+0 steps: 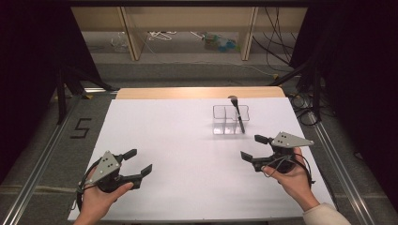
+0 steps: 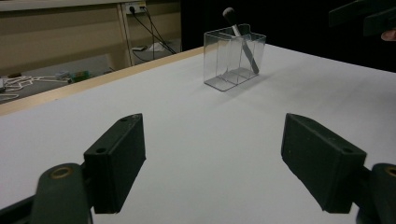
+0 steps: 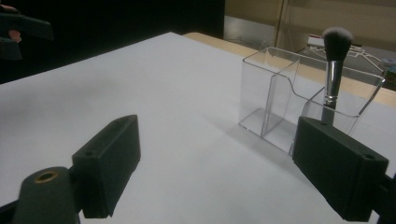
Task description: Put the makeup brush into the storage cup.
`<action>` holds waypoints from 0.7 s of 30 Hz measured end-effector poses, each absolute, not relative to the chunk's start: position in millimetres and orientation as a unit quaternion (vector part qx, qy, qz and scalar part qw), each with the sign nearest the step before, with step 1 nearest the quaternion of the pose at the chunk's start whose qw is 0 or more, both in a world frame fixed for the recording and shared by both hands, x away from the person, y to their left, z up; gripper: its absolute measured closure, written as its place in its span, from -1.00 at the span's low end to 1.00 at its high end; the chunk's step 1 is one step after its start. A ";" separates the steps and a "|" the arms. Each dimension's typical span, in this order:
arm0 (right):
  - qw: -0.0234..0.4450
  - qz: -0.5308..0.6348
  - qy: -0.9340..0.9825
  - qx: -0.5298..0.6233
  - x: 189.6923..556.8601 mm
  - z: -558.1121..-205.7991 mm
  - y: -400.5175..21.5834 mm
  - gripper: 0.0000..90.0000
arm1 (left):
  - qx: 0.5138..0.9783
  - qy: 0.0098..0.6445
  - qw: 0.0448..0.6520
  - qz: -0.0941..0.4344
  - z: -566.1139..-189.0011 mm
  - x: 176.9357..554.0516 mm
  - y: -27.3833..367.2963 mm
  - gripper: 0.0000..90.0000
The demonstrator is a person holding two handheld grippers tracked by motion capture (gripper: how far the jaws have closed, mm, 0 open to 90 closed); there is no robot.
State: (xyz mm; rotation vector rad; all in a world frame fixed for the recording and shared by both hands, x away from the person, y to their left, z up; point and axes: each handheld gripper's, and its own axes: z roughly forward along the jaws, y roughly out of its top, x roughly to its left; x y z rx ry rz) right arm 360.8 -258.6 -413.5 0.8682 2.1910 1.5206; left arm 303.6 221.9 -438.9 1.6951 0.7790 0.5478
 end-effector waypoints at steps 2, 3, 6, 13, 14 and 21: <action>0.171 0.529 0.773 0.305 358.1 -413.2 -259.1 -0.64 | 0.720 0.330 0.565 0.231 -438.9 303.8 222.0 -0.52; 0.171 0.531 0.772 0.304 357.3 -413.8 -258.6 -0.64 | 0.719 0.334 0.564 0.231 -438.8 303.4 222.1 -0.52; 0.174 0.527 0.776 0.298 354.3 -414.4 -258.7 -0.64 | 0.720 0.332 0.565 0.230 -438.1 303.5 222.2 -0.52; 0.165 0.524 0.783 0.294 348.6 -416.3 -258.0 -0.64 | 0.719 0.327 0.570 0.228 -438.2 303.3 219.5 -0.52; 0.162 0.528 0.780 0.295 348.0 -417.1 -257.4 -0.64 | 0.718 0.326 0.572 0.227 -438.5 303.6 219.2 -0.52; 0.165 0.522 0.784 0.293 348.7 -418.2 -260.2 -0.64 | 0.719 0.325 0.571 0.227 -438.5 303.5 220.1 -0.52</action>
